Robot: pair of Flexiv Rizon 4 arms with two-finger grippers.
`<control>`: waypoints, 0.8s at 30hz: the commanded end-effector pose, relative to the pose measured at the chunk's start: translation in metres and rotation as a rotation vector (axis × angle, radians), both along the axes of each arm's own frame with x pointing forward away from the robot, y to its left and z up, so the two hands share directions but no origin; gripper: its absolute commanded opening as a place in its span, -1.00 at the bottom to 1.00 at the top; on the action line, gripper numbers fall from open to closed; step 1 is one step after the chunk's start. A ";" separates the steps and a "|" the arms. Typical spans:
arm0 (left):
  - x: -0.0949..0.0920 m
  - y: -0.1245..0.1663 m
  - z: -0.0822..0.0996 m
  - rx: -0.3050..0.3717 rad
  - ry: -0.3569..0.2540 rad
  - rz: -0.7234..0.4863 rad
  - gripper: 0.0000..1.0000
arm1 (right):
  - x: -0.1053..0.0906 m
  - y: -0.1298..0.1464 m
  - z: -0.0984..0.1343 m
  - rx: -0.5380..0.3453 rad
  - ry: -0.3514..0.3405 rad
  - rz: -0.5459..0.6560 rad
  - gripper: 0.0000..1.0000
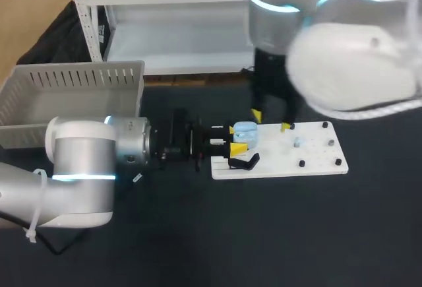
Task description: Pick up each earbud case from the left stands, insert the matching earbuds, close the lid, and place the case in the box.
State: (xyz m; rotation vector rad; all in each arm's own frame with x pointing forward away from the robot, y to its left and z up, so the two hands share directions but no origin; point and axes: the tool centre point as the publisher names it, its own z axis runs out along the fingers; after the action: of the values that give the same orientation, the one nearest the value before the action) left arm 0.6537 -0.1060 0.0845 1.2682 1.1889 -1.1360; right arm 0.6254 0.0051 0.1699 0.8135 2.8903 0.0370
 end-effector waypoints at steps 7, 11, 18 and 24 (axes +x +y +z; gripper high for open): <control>-0.001 0.000 0.000 -0.002 -0.002 0.005 -1.00 | -0.003 -0.056 -0.022 0.137 -0.216 0.206 -0.06; -0.001 0.000 0.000 -0.002 -0.002 0.005 -1.00 | 0.000 -0.057 -0.033 0.103 -0.223 0.321 -0.05; -0.001 0.000 0.000 -0.002 -0.002 0.005 -1.00 | 0.011 -0.054 -0.055 0.104 -0.222 0.428 -0.07; -0.001 0.000 0.000 -0.002 -0.002 0.005 -1.00 | 0.033 -0.053 -0.085 0.088 -0.189 0.435 -0.06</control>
State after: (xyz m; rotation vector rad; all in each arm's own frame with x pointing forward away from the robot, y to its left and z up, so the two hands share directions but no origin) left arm 0.6537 -0.1060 0.0845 1.2682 1.1889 -1.1360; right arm 0.6444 -0.0534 0.1010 0.1678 2.8293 0.2764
